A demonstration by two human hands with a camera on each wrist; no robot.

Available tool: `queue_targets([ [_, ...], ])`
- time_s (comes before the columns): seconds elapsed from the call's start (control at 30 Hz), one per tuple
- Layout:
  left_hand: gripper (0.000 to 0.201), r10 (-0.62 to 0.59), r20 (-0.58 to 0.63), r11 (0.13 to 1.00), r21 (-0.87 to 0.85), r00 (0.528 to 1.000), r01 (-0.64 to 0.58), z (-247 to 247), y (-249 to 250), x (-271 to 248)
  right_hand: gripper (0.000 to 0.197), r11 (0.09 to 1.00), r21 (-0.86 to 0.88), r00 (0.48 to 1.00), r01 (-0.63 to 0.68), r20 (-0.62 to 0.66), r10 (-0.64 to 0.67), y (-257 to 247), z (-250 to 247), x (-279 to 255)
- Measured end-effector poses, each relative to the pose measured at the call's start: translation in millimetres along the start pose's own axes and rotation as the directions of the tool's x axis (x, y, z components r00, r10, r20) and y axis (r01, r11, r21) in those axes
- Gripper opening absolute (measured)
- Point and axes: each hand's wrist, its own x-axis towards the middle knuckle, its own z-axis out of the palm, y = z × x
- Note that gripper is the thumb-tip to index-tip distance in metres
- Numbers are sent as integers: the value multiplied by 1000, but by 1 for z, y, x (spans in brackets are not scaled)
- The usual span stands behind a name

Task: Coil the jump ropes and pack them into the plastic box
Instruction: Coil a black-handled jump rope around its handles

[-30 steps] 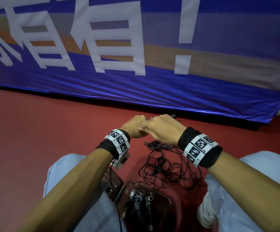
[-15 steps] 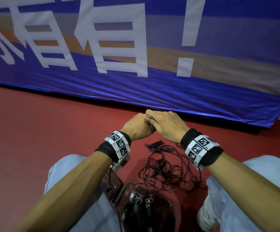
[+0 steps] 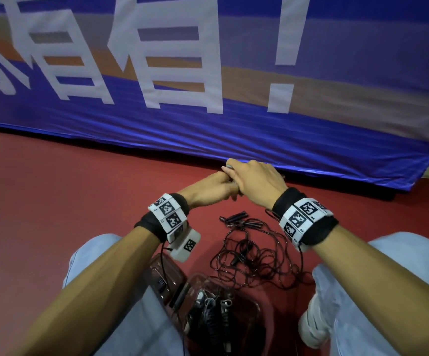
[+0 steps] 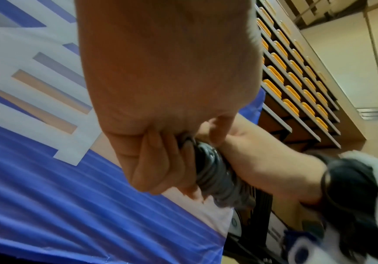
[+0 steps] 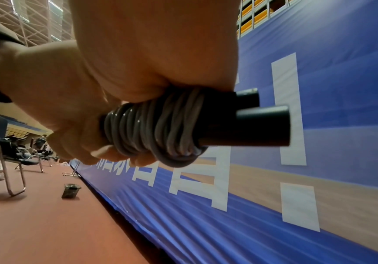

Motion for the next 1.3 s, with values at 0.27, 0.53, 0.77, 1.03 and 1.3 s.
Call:
queue_targets([
  [0.27, 39, -27, 157, 995, -94, 987, 42, -1, -1, -6, 26, 1000, 27, 999, -12, 31, 11, 2, 1, -4],
  [0.53, 47, 12, -31, 995, 104, 999, -9, 1, -10, 3, 33, 999, -41, 1000, -15, 16, 15, -2, -1, -1],
  [0.77, 33, -25, -130, 972, 230, 991, 55, 2, -7, 10, 27, 995, -71, 998, -63, 16, 64, -8, 6, -2],
  [1.03, 39, -64, -37, 962, 262, 997, 71, 3, -11, 12, 33, 987, -144, 996, -69, 48, 76, -11, 8, -6],
  [1.3, 43, -200, -75, 970, 122, 977, 208, 4, -23, 13, 33, 986, -131, 992, -107, 55, 115, -21, 12, -11],
])
